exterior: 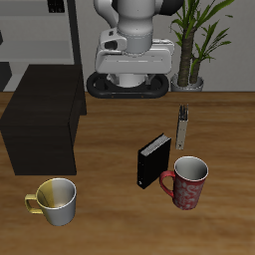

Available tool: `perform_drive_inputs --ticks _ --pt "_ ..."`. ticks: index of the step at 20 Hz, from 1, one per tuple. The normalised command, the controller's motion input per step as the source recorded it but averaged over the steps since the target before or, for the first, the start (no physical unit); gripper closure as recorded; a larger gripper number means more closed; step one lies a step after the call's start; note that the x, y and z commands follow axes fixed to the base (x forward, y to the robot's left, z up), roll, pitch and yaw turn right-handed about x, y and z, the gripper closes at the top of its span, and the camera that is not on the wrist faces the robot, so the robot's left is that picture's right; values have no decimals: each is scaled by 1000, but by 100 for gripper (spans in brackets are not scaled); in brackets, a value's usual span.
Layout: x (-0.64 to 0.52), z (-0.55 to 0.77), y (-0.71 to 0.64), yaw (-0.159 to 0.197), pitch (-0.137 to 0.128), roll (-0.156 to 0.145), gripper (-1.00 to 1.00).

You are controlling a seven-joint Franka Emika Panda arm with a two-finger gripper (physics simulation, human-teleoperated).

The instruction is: Place the black book in the top region of the shelf

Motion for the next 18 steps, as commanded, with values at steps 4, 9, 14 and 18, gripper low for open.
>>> perform_drive_inputs --ticks 4,9,14,18 --pt "75 70 153 58 -91 -21 -100" --pt "130 21 72 -44 14 0 -100" --pt "157 15 135 -45 13 5 -100" --pt "171 -88 160 -40 21 17 -100"
